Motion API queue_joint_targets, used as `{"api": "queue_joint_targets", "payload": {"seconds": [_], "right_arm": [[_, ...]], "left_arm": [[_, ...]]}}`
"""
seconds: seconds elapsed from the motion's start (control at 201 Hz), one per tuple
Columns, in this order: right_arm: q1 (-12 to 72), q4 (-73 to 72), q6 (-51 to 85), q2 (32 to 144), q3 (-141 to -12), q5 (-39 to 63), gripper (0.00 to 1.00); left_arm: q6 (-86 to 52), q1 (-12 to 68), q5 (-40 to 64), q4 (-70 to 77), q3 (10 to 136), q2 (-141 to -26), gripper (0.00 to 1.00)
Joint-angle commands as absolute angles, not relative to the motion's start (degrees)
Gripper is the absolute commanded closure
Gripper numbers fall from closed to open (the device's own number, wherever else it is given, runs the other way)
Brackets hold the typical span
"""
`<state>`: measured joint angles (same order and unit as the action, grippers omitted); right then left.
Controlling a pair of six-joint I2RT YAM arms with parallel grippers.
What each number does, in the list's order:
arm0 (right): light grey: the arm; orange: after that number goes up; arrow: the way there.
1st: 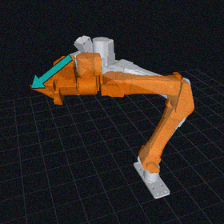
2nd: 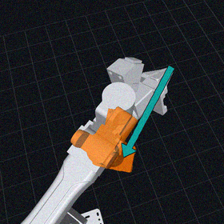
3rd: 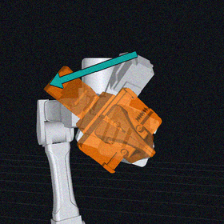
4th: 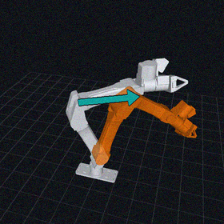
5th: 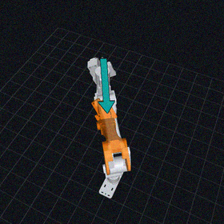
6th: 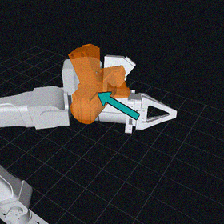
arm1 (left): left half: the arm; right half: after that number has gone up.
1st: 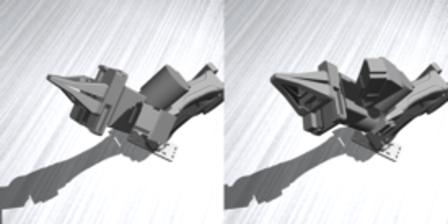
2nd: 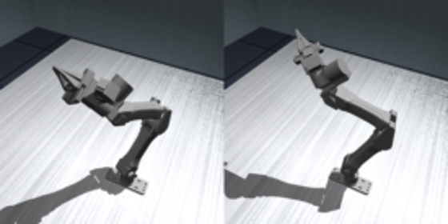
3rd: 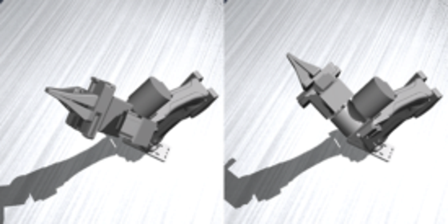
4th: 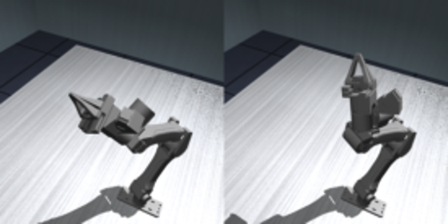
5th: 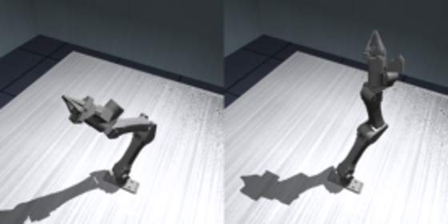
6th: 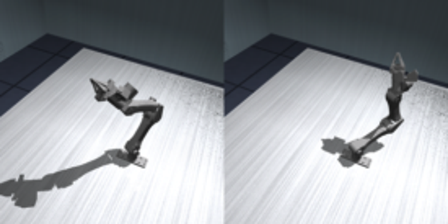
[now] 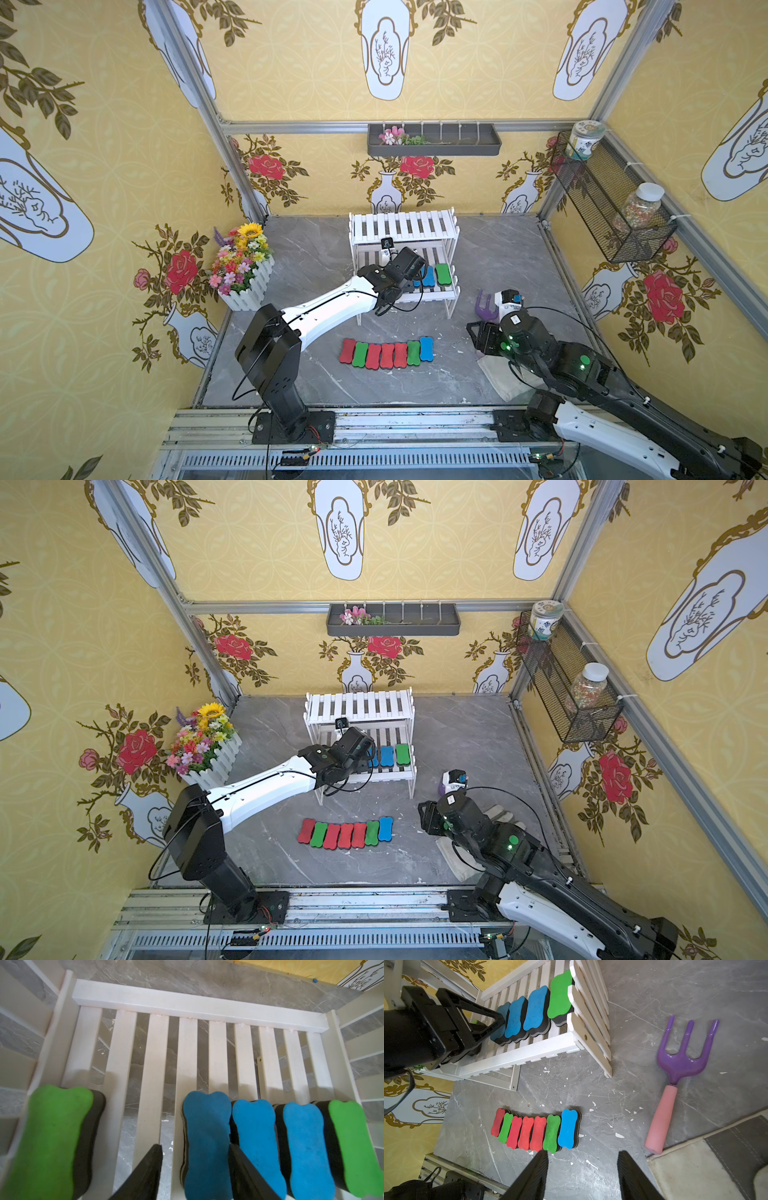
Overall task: Remove the whiteboard erasers from the shelf
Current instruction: Pick up the whiteboard eraser from the shelf.
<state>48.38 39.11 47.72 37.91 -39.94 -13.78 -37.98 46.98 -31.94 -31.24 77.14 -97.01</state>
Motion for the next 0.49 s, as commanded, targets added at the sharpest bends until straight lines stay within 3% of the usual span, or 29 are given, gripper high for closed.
{"api": "queue_joint_targets", "payload": {"seconds": [0.0,0.333,0.488], "right_arm": [[48.43,39.04,47.26,38.14,-39.91,-14.59,0.42],[48.43,38.98,47.37,38.06,-39.55,-14.68,0.42],[48.47,39.17,47.6,37.88,-39.7,-14.83,0.42]], "left_arm": [[-37.46,46.85,-31.47,-28.98,77.61,-97.26,0.42],[-37.71,46.76,-31.2,-29.88,77.52,-99.39,0.47],[-38.09,46.5,-31.19,-31.04,78.04,-100.59,0.56]]}}
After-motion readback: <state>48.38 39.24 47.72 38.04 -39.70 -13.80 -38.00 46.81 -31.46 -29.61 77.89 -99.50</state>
